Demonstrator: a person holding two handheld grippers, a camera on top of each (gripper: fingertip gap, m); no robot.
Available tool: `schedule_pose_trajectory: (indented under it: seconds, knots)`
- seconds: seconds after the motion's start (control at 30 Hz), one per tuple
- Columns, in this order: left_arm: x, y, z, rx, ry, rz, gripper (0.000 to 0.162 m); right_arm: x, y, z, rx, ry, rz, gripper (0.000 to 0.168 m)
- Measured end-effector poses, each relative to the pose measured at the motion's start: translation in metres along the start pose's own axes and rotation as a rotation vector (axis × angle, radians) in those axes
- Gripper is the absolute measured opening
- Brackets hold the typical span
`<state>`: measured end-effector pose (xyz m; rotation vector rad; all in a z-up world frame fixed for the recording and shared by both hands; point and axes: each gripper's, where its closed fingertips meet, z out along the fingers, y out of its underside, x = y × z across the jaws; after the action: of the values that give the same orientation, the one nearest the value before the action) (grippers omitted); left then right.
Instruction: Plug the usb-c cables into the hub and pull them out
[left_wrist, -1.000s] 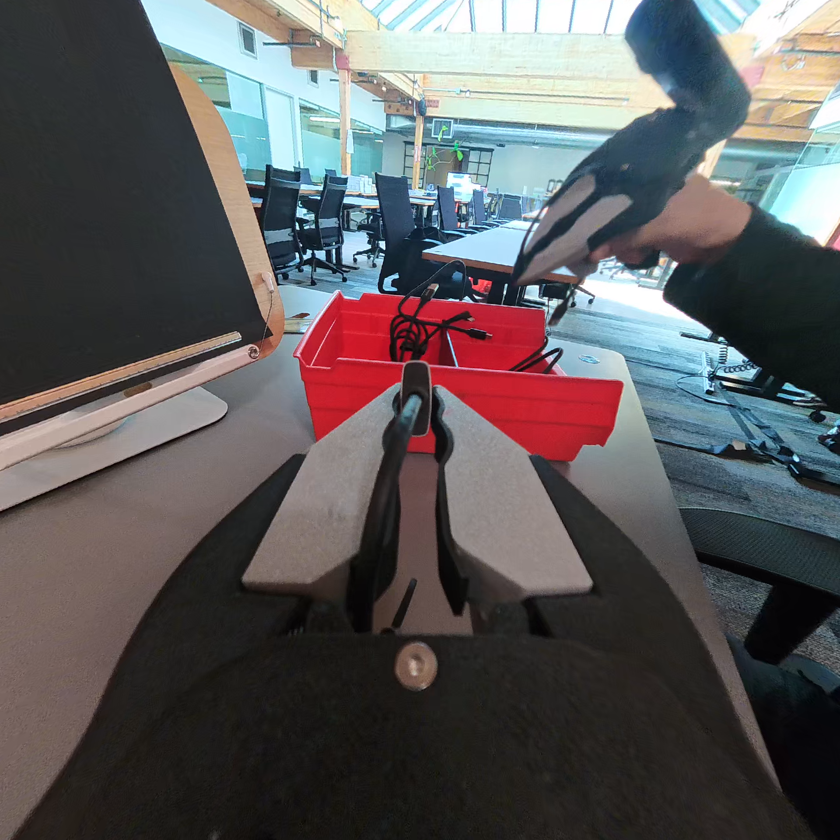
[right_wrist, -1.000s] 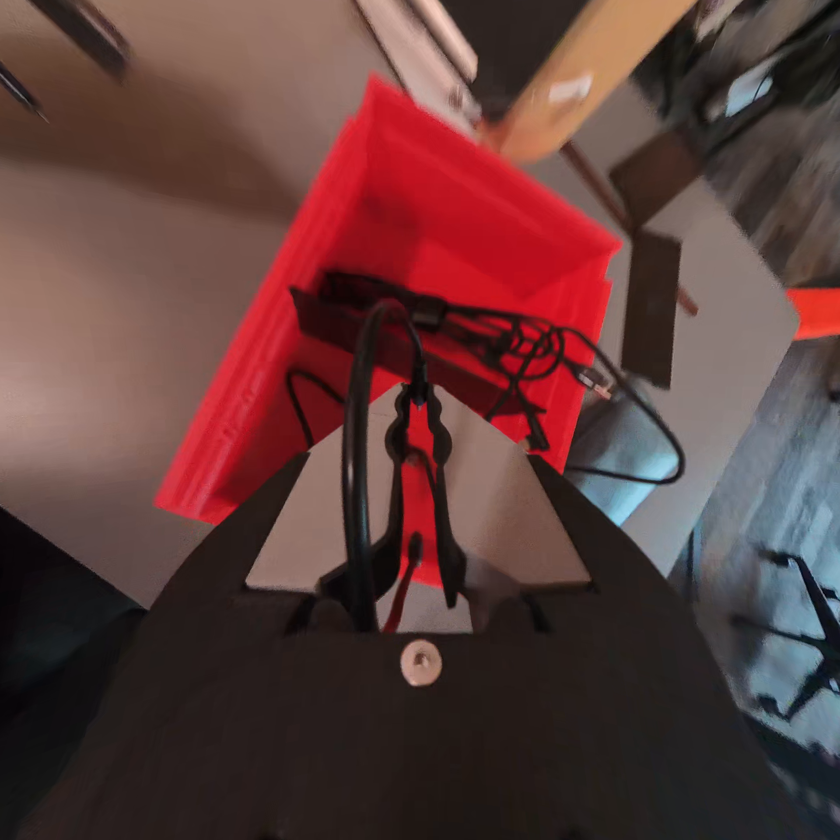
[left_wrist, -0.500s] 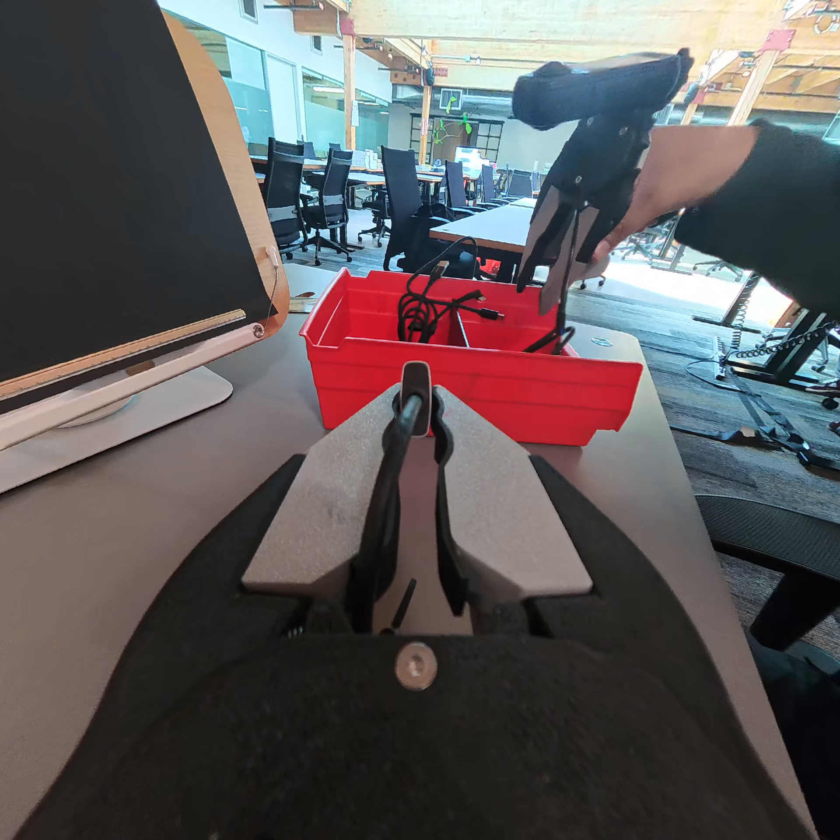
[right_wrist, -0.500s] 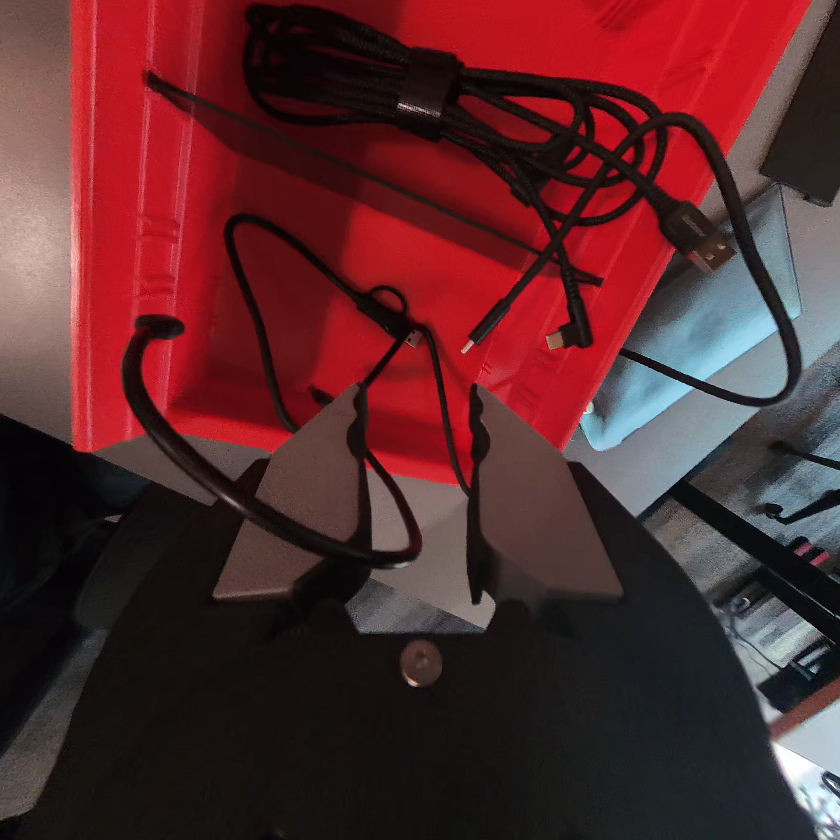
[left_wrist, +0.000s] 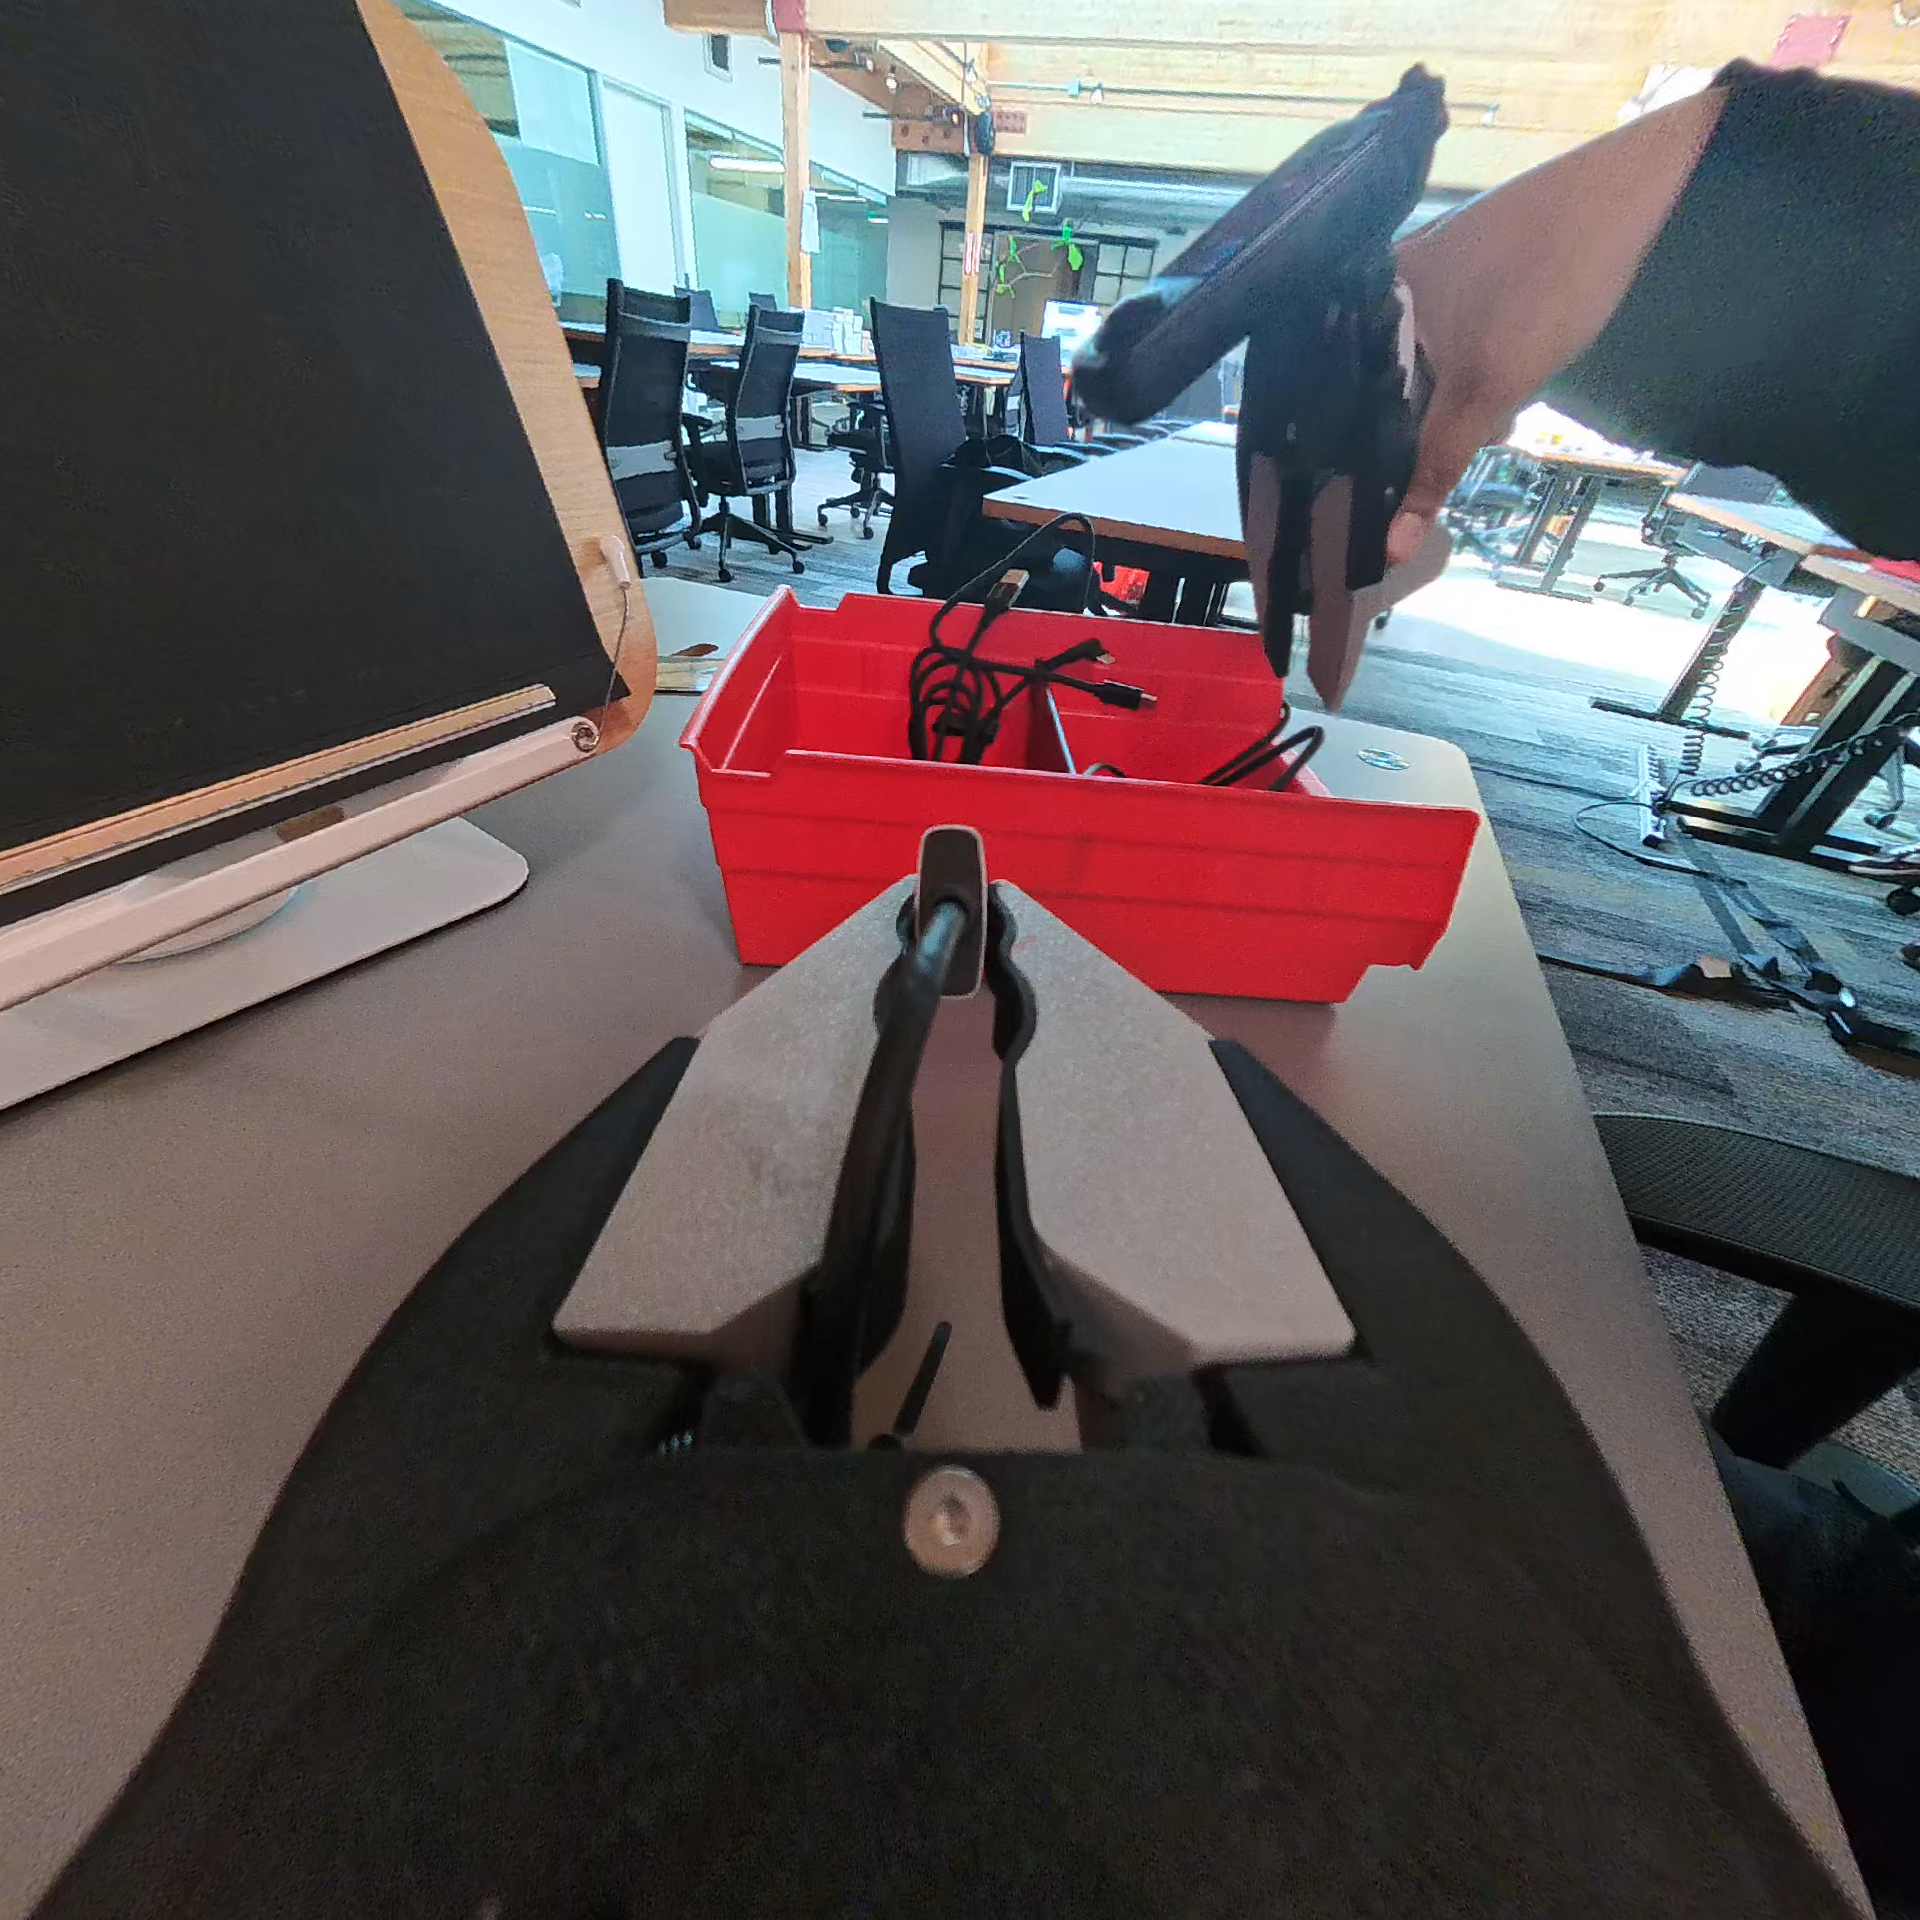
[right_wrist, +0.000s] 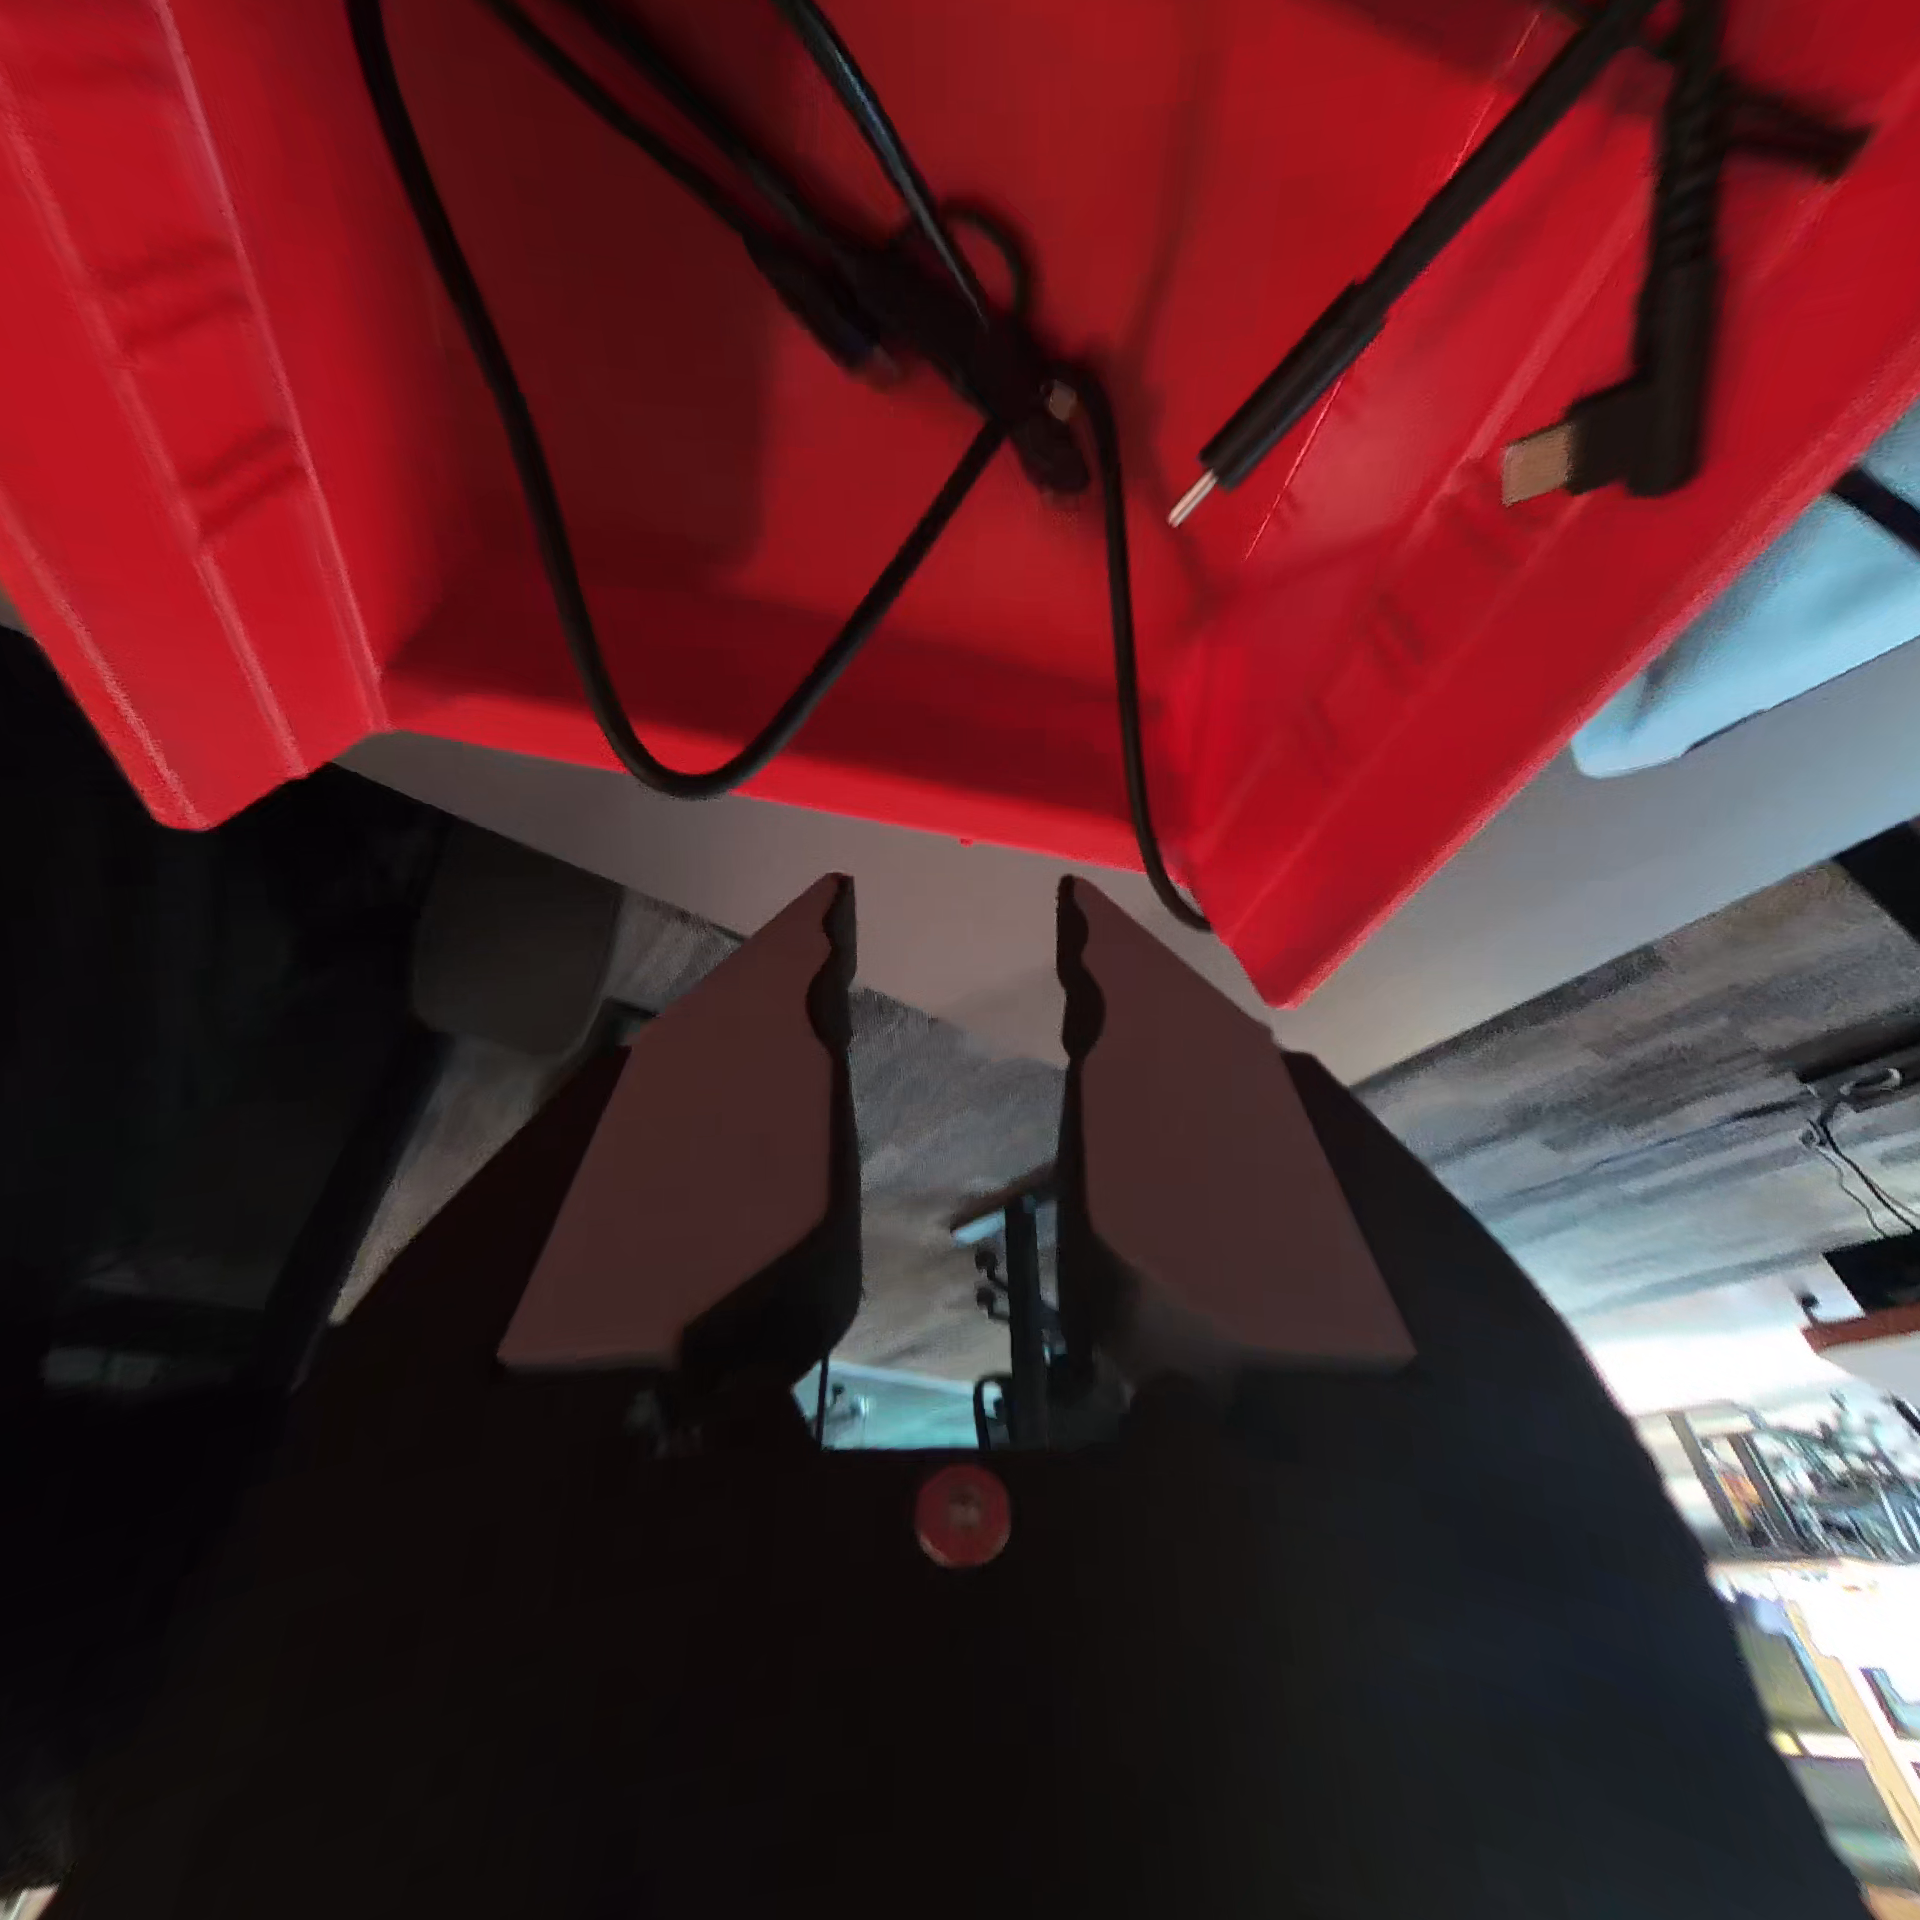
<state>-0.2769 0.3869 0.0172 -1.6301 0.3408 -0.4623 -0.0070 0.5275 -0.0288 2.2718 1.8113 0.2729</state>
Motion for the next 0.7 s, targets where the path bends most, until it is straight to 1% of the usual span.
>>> schedule_pose_trajectory:
  seconds: [0.07,0.17,0.3,0.7]
  knots:
    - [-0.001,-0.003,-0.002,0.015,0.003,-0.013,0.007,0.000,-0.012,-0.003,0.085,-0.005,-0.015,0.029]
    - [0.003,-0.007,-0.003,0.034,0.022,-0.033,0.007,-0.001,-0.026,0.003,0.179,-0.017,-0.044,0.026]
    - [0.004,-0.002,0.000,0.009,0.015,-0.007,0.007,0.002,-0.028,0.008,0.181,0.018,-0.054,0.027]
    - [0.003,0.000,0.001,-0.001,0.015,-0.008,0.007,0.003,-0.043,-0.020,0.327,0.065,-0.065,0.020]
